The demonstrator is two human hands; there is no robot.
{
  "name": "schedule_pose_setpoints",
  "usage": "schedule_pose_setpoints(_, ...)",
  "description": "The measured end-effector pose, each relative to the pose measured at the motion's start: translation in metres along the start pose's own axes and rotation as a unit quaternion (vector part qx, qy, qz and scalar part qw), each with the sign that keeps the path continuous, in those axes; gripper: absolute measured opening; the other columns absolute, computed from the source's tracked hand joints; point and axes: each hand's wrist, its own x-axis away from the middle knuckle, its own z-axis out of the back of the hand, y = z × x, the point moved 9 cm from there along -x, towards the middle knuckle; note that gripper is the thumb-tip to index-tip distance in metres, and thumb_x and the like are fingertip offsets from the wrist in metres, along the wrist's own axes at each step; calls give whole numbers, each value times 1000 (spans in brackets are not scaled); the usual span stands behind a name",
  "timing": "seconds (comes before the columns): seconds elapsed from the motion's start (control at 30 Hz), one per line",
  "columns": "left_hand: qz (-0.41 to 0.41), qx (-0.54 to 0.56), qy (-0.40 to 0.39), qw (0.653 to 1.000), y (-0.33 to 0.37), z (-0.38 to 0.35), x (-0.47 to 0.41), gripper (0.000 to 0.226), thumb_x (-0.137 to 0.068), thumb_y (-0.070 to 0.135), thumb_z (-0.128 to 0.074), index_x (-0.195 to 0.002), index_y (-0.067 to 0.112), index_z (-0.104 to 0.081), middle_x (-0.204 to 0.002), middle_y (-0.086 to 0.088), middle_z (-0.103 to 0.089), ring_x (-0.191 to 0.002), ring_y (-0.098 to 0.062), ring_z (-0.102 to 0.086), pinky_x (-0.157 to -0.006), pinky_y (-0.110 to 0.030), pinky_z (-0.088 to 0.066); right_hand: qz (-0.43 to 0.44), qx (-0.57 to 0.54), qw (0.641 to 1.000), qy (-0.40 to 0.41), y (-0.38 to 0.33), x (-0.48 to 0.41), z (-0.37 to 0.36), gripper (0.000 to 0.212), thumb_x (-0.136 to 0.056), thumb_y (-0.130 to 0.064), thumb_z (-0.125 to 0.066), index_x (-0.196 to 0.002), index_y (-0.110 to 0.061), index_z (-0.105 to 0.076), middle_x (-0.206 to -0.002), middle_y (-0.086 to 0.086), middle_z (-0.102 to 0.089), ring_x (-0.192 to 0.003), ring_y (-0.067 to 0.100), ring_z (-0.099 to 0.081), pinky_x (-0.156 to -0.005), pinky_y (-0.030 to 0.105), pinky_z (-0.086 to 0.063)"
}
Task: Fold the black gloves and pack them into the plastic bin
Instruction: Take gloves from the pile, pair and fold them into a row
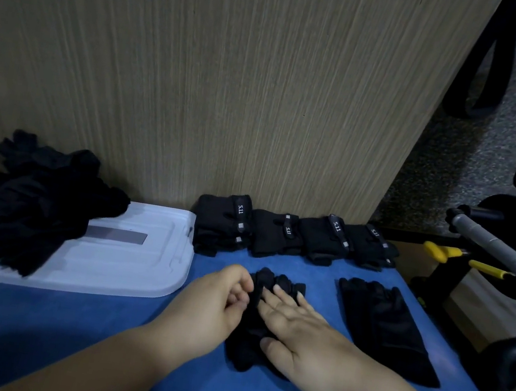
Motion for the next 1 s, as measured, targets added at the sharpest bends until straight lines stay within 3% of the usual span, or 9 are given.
schedule_pose_setpoints(0.2, -64, -81, 6, 995, 8, -7, 3, 22, -90, 21, -59, -108, 33, -62, -106, 23, -53, -103, 5, -46, -90, -5, -34, -10, -2, 1000, 23, 8, 2, 5, 64, -99, -51, -30, -154, -27, -5, -160, -13, 8, -141, -4, 19, -115, 21, 13)
schedule_pose_setpoints(0.33, -94, -128, -10, 987, 14, -15, 4, 26, -93, 24, -54, -117, 32, -62, -122, 25, -53, -116, 5, -38, -92, 4, -18, -17, 3, 998, 66, 14, 5, 17, 90, -78, -76, -18, -153, -26, -17, -160, -13, 0, -143, -4, 13, -115, 17, 7)
schedule_pose_setpoints(0.4, -100, -141, -15, 985, 16, -17, 4, 29, -95, 27, -51, -122, 34, -59, -126, 26, -51, -119, 6, -36, -96, 1, -19, -32, -2, 995, 94, 17, 11, 28, 84, -82, -72, -26, -152, -26, -22, -159, -15, -8, -144, -4, 5, -114, 13, 2)
schedule_pose_setpoints(0.5, -99, -159, -36, 982, 18, -23, 5, 32, -98, 35, -45, -129, 39, -52, -134, 29, -46, -123, 5, -32, -106, -18, -26, -56, 13, 985, 163, 24, 23, 50, 75, -85, -68, -27, -147, -26, -36, -153, -13, -31, -142, 1, -18, -107, 5, -5)
schedule_pose_setpoints(0.6, -92, -176, -55, 978, 19, -28, 7, 35, -100, 40, -38, -135, 43, -43, -140, 32, -37, -127, 7, -25, -104, -19, -17, -113, 23, 960, 254, 46, 39, 73, 39, -96, -40, -49, -132, -27, -56, -130, -6, -58, -125, 14, -44, -103, 19, -31)
schedule_pose_setpoints(0.7, -88, -186, -66, 976, 22, -31, 9, 39, -100, 46, -31, -139, 44, -36, -146, 31, -29, -131, 6, -18, -102, -19, -10, -213, 0, 925, 315, 81, 61, 89, 26, -92, -28, -55, -115, -26, -66, -114, -3, -66, -112, 18, -55, -95, 27, -42)
schedule_pose_setpoints(0.83, -71, -207, -93, 971, 22, -41, 12, 49, -98, 55, -27, -146, 43, -24, -153, 28, -16, -138, 1, -8, -107, -23, -2, -343, -52, 895, 280, 125, 88, 91, 27, -92, -32, -54, -116, -25, -63, -117, 5, -60, -108, 27, -58, -89, 36, -48)
schedule_pose_setpoints(1.0, -50, -236, -94, 966, 24, -47, 14, 53, -98, 58, -21, -148, 42, -18, -156, 26, -11, -141, -6, -5, -113, -32, -4, -466, -65, 872, 136, 160, 106, 65, 63, -86, -58, -55, -133, -17, -45, -130, 11, -49, -117, 33, -51, -89, 40, -48)
